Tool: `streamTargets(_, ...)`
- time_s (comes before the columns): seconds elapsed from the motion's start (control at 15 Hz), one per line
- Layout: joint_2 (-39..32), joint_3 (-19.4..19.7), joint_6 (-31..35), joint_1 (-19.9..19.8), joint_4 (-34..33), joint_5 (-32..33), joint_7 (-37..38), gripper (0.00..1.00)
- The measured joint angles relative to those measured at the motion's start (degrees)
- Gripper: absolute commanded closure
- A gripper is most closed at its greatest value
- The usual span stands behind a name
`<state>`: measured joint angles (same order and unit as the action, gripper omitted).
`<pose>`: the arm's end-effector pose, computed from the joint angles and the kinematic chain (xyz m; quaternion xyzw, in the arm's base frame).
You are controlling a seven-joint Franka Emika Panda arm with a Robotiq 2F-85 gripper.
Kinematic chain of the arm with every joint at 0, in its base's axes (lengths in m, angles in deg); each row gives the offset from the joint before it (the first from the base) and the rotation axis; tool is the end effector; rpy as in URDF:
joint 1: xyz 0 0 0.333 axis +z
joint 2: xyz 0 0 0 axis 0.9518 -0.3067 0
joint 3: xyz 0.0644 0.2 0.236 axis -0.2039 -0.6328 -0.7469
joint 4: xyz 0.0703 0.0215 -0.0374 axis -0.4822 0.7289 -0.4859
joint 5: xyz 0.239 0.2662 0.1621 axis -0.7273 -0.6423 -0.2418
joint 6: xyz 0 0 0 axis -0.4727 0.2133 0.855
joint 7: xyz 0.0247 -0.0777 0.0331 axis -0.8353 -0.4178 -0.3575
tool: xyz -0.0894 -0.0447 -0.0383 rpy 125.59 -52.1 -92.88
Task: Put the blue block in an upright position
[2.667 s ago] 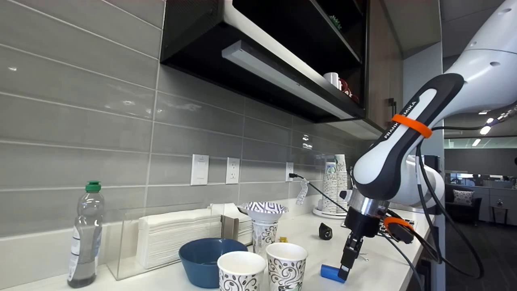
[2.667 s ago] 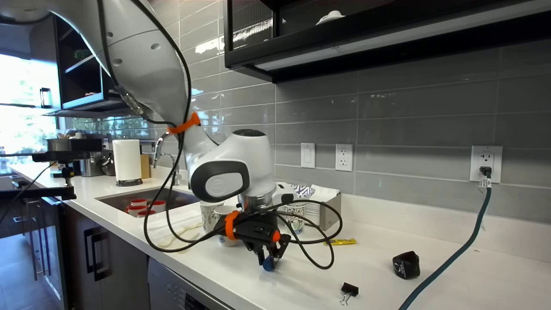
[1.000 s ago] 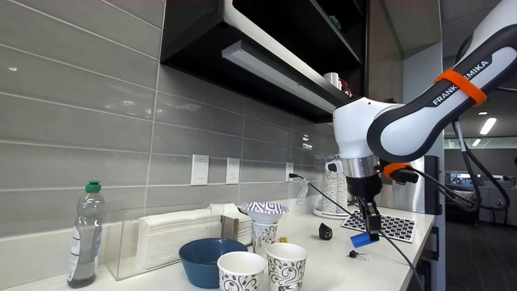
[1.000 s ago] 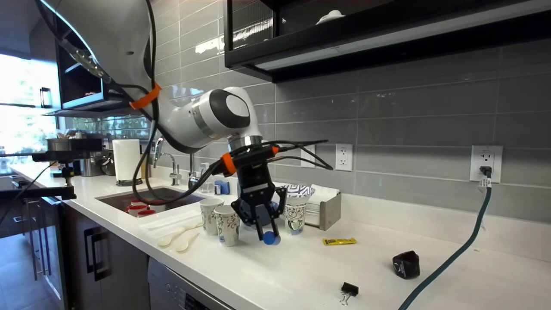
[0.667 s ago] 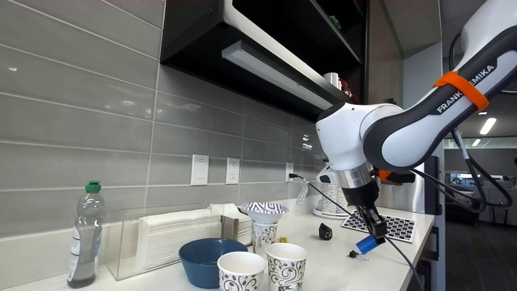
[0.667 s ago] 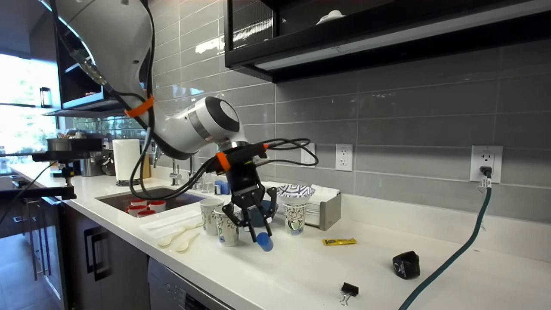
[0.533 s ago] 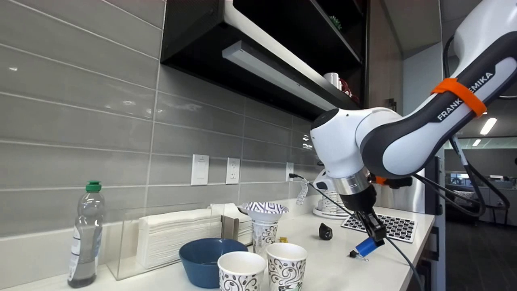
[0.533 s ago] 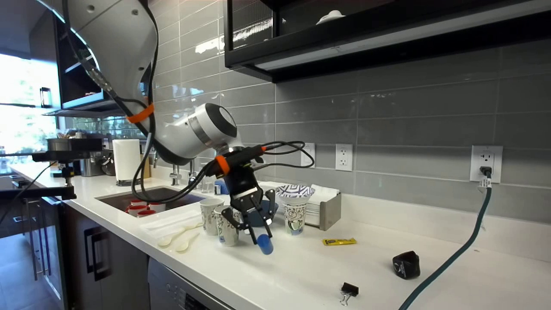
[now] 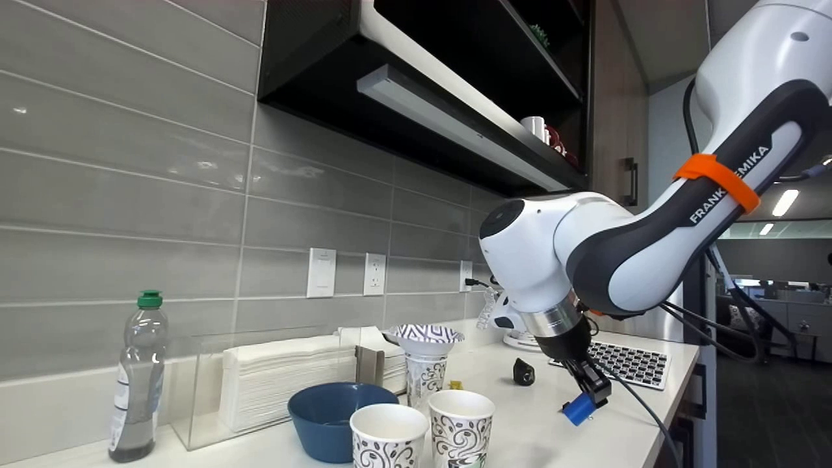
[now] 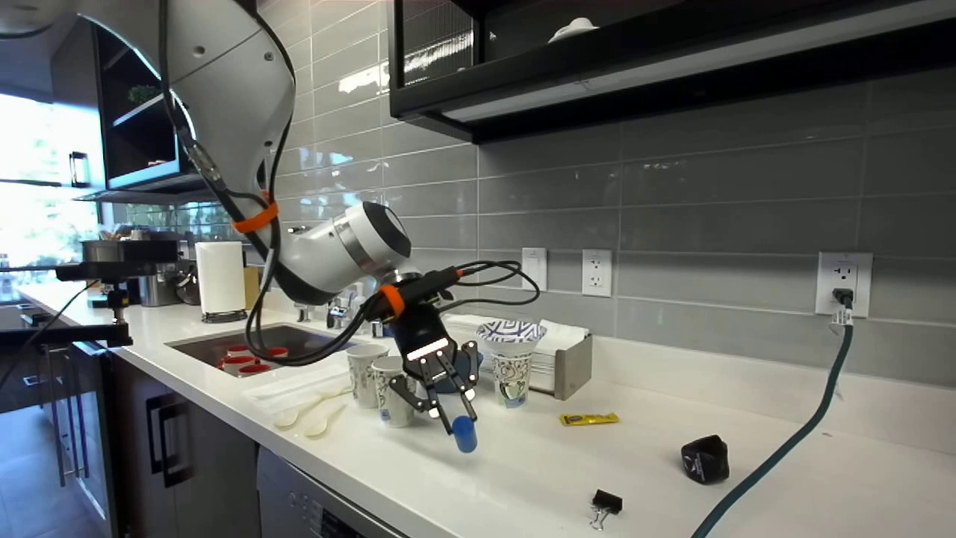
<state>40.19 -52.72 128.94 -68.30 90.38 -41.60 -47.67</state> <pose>0.4802 0.0342 0.3188 0.8399 0.3983 -0.1816 0.3209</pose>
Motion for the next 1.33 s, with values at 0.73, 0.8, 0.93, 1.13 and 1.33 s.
streamTargets(0.73,-3.88,-1.79,-6.74,3.25,1.44,11.38,2.06,0.92)
streamTargets(0.8,-4.52,-1.95,-6.88,3.45,1.77,12.62,2.05,0.92)
streamTargets(0.93,-5.97,-2.24,-8.13,3.94,1.92,15.66,2.04,0.92)
streamTargets(1.13,-8.25,-2.73,-9.98,4.59,1.92,19.89,1.96,0.92)
streamTargets(1.33,-10.46,-3.32,-10.57,4.97,1.96,22.79,0.89,0.92)
